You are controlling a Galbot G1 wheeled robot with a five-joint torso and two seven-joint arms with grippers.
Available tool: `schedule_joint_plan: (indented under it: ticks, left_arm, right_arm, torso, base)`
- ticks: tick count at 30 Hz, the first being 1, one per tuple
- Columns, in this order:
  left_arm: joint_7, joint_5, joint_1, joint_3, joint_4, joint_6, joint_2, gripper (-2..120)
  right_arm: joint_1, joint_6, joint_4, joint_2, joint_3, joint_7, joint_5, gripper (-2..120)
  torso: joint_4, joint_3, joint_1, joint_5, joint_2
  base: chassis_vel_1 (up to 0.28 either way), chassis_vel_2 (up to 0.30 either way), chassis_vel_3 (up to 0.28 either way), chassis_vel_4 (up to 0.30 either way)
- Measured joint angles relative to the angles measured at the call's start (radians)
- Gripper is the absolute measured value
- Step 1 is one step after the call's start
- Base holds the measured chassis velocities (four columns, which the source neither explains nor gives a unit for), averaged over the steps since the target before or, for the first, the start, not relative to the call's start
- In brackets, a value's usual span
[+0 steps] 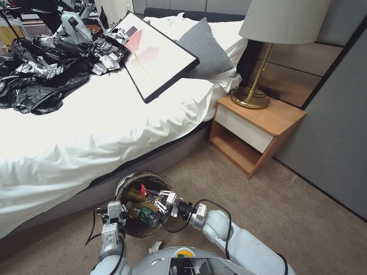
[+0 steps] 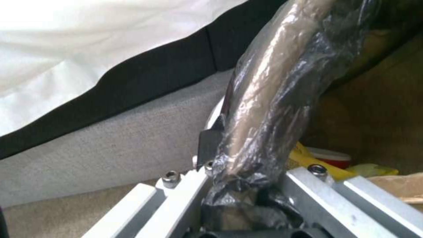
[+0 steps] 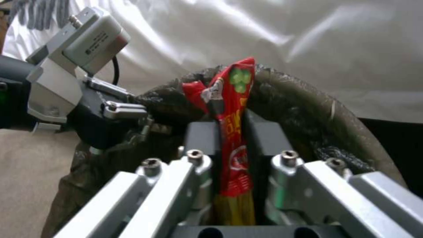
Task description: Pick up the trash bin, then pick up the garbage from the floor and place it into the trash bin.
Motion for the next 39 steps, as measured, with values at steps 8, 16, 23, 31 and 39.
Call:
schedule_joint_plan:
  ticks: [8, 16, 23, 31, 39]
  left_arm:
    - [-0.001, 0.002, 0.001, 0.007, 0.0, -0.001, -0.002, 0]
    - [-0.001, -0.019, 0.011, 0.018, -0.009, 0.004, -0.001, 0]
    - [-0.003, -0.07, 0.021, 0.034, -0.032, 0.034, 0.005, 0]
    - [-0.005, -0.118, 0.025, 0.039, -0.054, 0.066, 0.013, 0]
    - [-0.01, -0.208, 0.026, 0.026, -0.089, 0.127, 0.039, 0]
  right_arm:
    - [-0.013, 0.004, 0.004, -0.007, 0.012, -0.001, -0.008, 57]
    - [-0.025, 0.01, 0.024, -0.015, 0.019, -0.004, -0.017, 92]
    - [-0.056, 0.033, 0.082, -0.02, 0.054, 0.008, -0.035, 100]
    - [-0.116, 0.042, 0.168, -0.005, 0.125, 0.116, -0.055, 100]
    - [-0.309, 0.074, 0.306, 0.036, 0.352, 0.271, -0.134, 100]
  torso:
    - [0.0, 0.0, 0.0, 0.0, 0.0]
    - [0.0, 0.0, 0.0, 0.0, 0.0]
    - [-0.0002, 0.0, 0.0, 0.0001, 0.0]
    - [0.0, 0.0, 0.0, 0.0002, 0.0]
    - [-0.0002, 0.0, 0.0, 0.0002, 0.0]
  base:
    - [0.0, 0.0, 0.0, 0.0]
    - [0.0, 0.0, 0.0, 0.0]
    - [0.0, 0.0, 0.0, 0.0]
    - [0.0, 0.0, 0.0, 0.0]
    - [0.0, 0.0, 0.0, 0.0]
